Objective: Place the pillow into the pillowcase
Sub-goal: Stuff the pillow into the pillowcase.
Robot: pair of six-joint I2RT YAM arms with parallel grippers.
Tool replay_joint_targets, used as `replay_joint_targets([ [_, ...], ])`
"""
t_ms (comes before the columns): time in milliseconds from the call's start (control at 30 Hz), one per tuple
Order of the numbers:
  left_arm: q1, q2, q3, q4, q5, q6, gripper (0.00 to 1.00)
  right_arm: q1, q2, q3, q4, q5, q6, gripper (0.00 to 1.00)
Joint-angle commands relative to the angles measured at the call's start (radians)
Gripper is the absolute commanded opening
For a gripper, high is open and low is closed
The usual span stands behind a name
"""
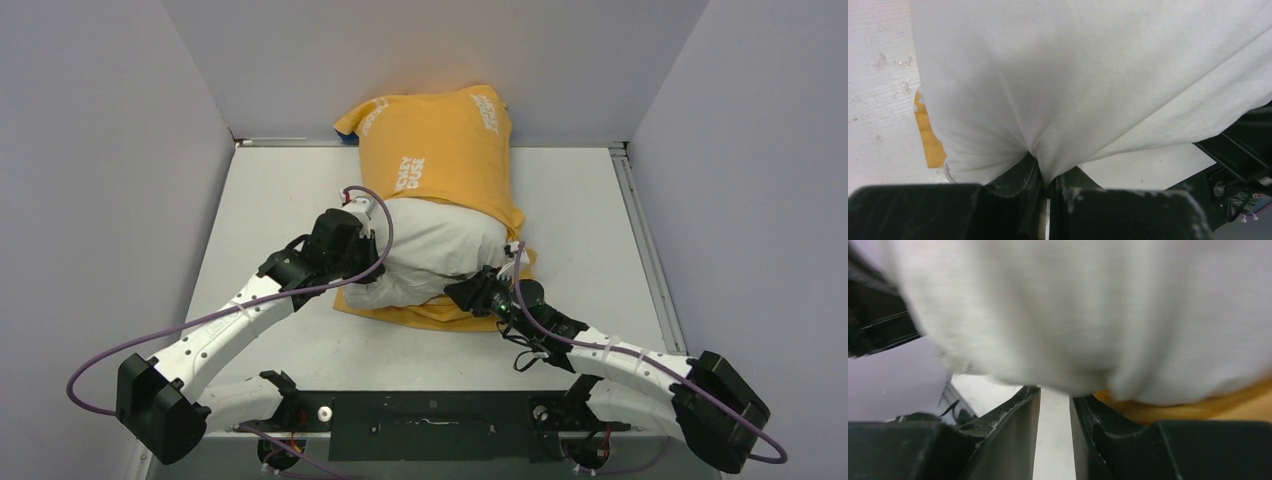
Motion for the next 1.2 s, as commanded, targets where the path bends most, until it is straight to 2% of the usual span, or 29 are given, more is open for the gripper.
replay_joint_targets([
  [0, 0.014, -0.041, 0.043, 0.068, -0.021, -0.004, 0.0, -0.116, 0.104, -0.095, 0.309, -0.065, 0.038, 0.29],
  [67, 0.014, -0.043, 0.043, 0.062, -0.021, -0.003, 0.0, -0.163, 0.132, -0.14, 0.365, -0.098, 0.072, 0.29],
  [200, 0.014, -0.049, 0.039, 0.059, -0.026, -0.004, 0.0, -0.193, 0.134, -0.18, 0.36, -0.083, 0.097, 0.31],
  [400, 0.014, -0.051, 0.039, 0.061, -0.027, -0.003, 0.0, -0.221, 0.155, -0.198, 0.374, -0.071, 0.107, 0.4],
  [500, 0.014, -0.046, 0.042, 0.058, -0.026, 0.0, 0.0, -0.227, 0.176, -0.187, 0.38, -0.098, 0.124, 0.38],
  [800, 0.014, -0.044, 0.048, 0.059, -0.031, 0.004, 0.0, -0.226, 0.118, -0.229, 0.326, -0.125, 0.137, 0.21],
  [933, 0.014, -0.039, 0.045, 0.061, -0.027, 0.004, 0.0, -0.227, 0.101, -0.247, 0.312, -0.12, 0.143, 0.21],
  [1033, 0.014, -0.038, 0.042, 0.062, -0.027, 0.003, 0.0, -0.227, 0.122, -0.236, 0.312, -0.108, 0.147, 0.28],
  [1100, 0.014, -0.039, 0.041, 0.064, -0.025, 0.001, 0.0, -0.227, 0.166, -0.227, 0.337, -0.101, 0.146, 0.41],
  [1167, 0.014, -0.039, 0.04, 0.065, -0.022, -0.001, 0.0, -0.229, 0.215, -0.221, 0.399, -0.101, 0.149, 0.49],
])
